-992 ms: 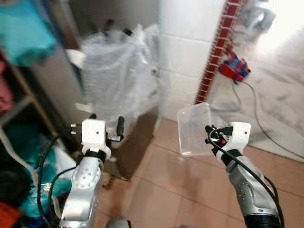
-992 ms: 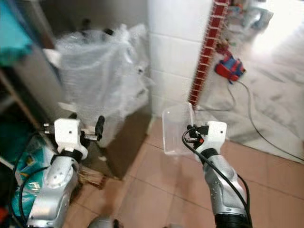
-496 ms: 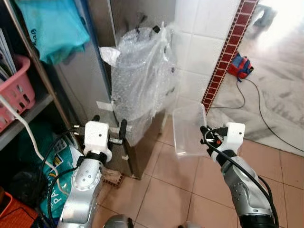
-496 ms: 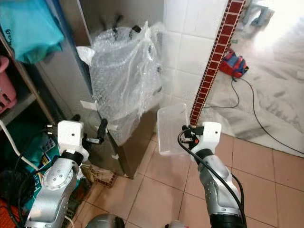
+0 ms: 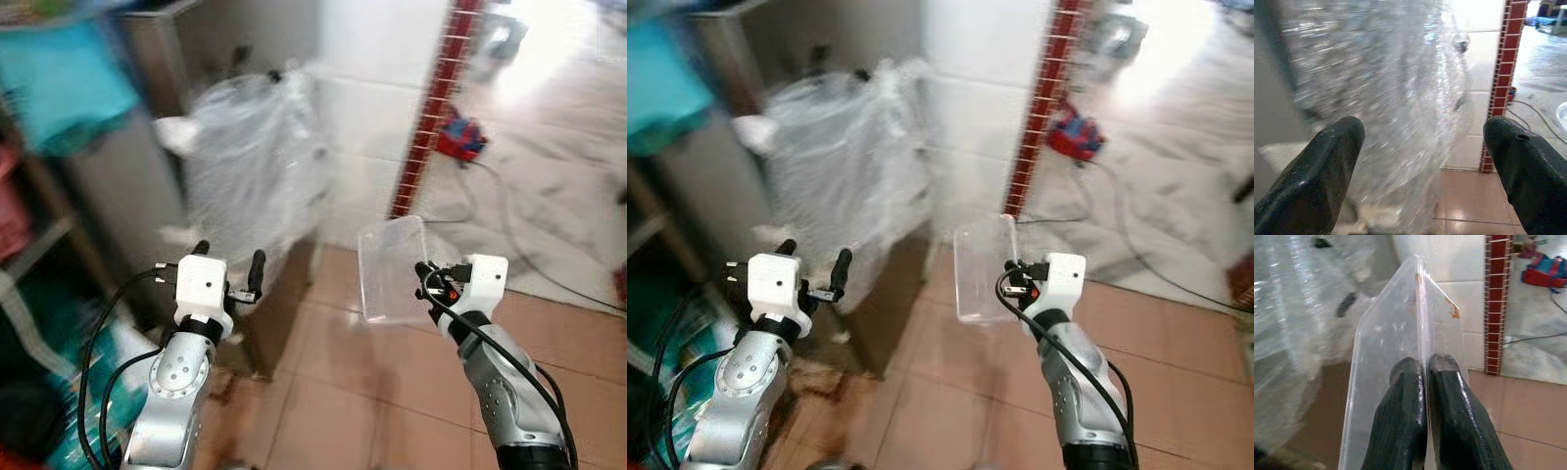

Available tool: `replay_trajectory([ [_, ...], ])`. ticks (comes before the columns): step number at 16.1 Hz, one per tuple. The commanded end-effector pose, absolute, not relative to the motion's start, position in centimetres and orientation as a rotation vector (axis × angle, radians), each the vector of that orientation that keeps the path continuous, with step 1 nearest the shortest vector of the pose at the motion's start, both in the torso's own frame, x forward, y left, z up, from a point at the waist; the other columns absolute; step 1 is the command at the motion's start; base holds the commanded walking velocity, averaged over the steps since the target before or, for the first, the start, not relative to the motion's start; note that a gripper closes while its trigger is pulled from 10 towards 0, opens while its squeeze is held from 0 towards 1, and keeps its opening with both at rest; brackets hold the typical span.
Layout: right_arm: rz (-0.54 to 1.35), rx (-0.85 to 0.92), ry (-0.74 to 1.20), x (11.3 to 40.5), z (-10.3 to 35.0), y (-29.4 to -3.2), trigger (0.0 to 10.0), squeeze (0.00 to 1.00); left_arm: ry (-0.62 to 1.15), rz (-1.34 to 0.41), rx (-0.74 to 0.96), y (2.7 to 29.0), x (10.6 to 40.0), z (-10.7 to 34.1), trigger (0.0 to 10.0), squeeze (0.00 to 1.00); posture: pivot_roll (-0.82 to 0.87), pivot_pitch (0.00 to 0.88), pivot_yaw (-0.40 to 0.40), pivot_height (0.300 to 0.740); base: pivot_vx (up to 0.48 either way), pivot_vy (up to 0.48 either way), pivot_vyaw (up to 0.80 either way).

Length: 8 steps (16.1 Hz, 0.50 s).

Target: Restocking fridge

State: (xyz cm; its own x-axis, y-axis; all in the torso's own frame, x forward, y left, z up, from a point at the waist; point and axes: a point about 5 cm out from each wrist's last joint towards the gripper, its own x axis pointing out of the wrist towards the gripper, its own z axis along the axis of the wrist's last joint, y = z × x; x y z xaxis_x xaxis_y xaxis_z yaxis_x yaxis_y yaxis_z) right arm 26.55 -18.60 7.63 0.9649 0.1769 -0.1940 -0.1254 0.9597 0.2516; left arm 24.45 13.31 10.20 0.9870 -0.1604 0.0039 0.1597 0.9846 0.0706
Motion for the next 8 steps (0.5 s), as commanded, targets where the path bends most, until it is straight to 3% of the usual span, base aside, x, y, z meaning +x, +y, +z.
replay_trajectory([
  [1, 0.165, 0.239, 0.21, 26.67, 7.86, -18.39, 10.0, 0.0, -0.037, -0.148, 0.079, 13.56, 24.46, 10.74, 10.0, 0.0, 0.02, 0.008, 0.015, 0.74, 0.394, 0.0, 0.0],
  [4, 0.168, 0.237, 0.209, 26.72, 7.83, -18.34, 10.0, 0.0, -0.038, -0.135, 0.078, 13.63, 24.53, 10.79, 10.0, 0.0, 0.02, 0.005, 0.015, 0.74, 0.374, 0.0, 0.0],
  [8, 0.17, 0.234, 0.211, 26.71, 7.8, -18.33, 10.0, 0.0, -0.06, -0.096, 0.101, 13.74, 24.47, 11.04, 10.0, 0.0, 0.02, 0.004, 0.014, 0.74, 0.0, 0.0, 0.0],
])
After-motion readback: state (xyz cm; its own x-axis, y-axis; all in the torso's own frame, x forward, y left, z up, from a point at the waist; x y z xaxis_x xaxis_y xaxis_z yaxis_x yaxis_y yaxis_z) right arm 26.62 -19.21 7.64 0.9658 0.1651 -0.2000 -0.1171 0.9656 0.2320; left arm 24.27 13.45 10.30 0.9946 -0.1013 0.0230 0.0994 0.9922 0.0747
